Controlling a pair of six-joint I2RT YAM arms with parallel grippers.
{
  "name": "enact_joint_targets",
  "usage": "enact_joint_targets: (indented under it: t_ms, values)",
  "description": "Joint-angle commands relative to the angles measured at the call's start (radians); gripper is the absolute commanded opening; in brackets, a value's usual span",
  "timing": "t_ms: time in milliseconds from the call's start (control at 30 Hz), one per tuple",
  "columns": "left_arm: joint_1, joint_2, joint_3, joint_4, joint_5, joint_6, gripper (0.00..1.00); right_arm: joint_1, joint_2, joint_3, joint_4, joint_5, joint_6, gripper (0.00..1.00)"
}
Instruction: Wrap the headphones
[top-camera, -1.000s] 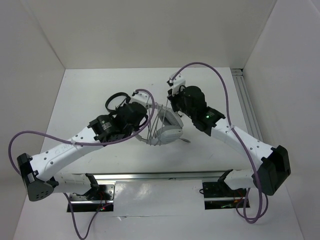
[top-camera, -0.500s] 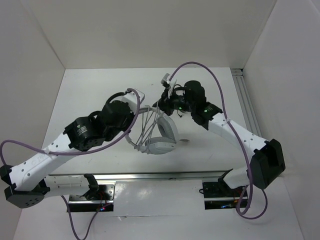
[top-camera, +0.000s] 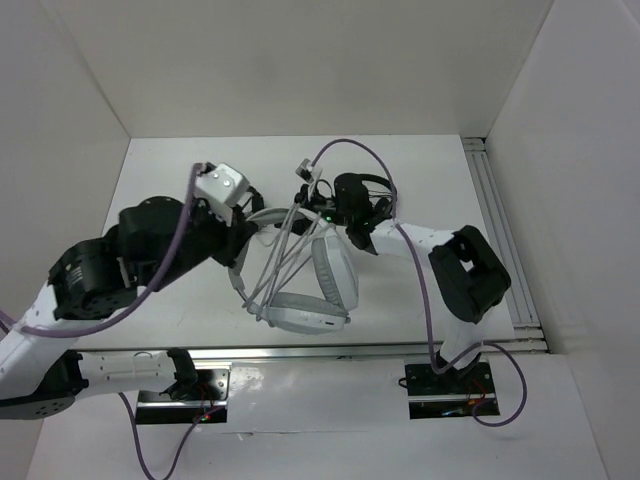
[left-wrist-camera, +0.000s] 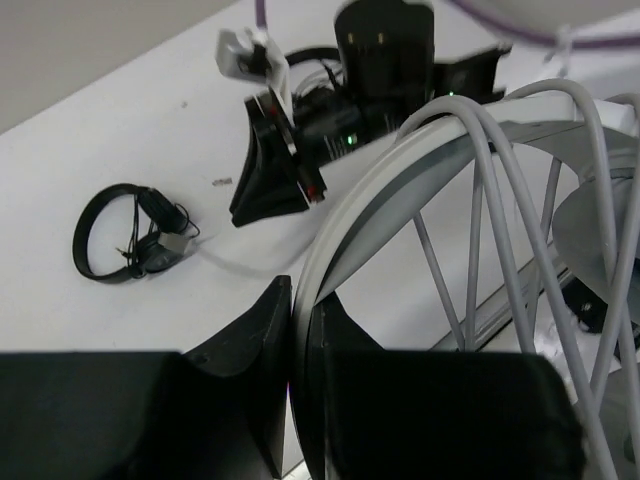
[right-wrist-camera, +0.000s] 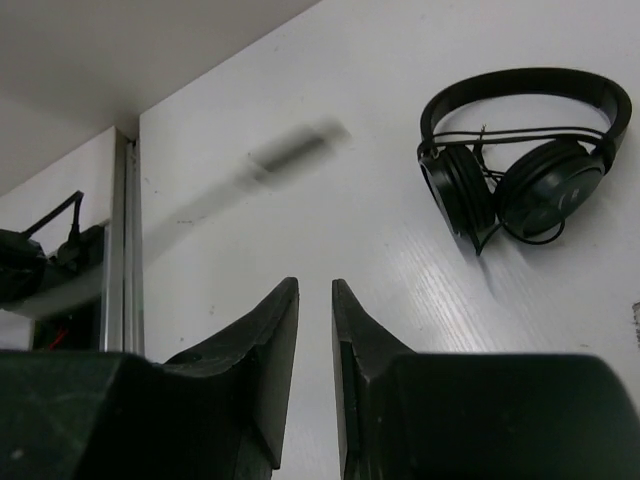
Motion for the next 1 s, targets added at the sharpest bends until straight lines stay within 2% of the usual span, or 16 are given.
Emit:
enact_joint_targets:
  t_ms: [0,100,267,333,400,467,500,633,667,700,833,967]
  values:
    - [-0.001,-0.051,0.092,0.126,-0.078,-0.089,0.0,0.007,0.041,-0.014,0.258,-0.005,0.108,0.28]
    - [-0.001,-0.028,0.151,0.112,-0.099,-0.113,0.0,0.016,0.084,-0.055,0.355,-0.005,0.148,0.28]
    - [-0.001,0.015,0.204,0.06,-0.177,-0.162,0.0,0.027,0.124,-0.074,0.418,-0.007,0.203,0.29]
    - [-0.001,0.024,0.214,0.034,-0.266,-0.193,0.0,0.027,0.095,-0.142,0.493,-0.016,0.222,0.35]
    - [-0.001,0.035,0.223,-0.018,-0.319,-0.251,0.0,0.038,0.028,-0.202,0.551,-0.007,0.251,0.48]
    - [-0.001,0.044,0.208,-0.018,-0.319,-0.265,0.0,0.056,-0.04,-0.267,0.503,0.077,0.207,0.49]
    - [-0.001,0.044,0.208,-0.018,-0.301,-0.274,0.0,0.085,-0.122,-0.288,0.469,0.129,0.181,0.49]
    - [-0.001,0.034,0.163,-0.008,-0.219,-0.285,0.0,0.113,-0.321,-0.431,0.407,0.442,0.124,0.5]
    - [-0.001,0.034,0.163,-0.008,-0.207,-0.285,0.0,0.113,-0.354,-0.431,0.385,0.443,0.124,0.5]
    - [-0.001,0.044,0.163,-0.008,-0.195,-0.276,0.0,0.099,-0.383,-0.449,0.365,0.541,0.124,0.5]
    - [-0.001,0.044,0.131,0.023,-0.173,-0.265,0.0,0.045,-0.497,-0.505,0.352,0.584,0.142,0.5]
    - [-0.001,0.026,0.102,0.052,-0.173,-0.265,0.0,0.016,-0.508,-0.493,0.302,0.44,0.128,0.5]
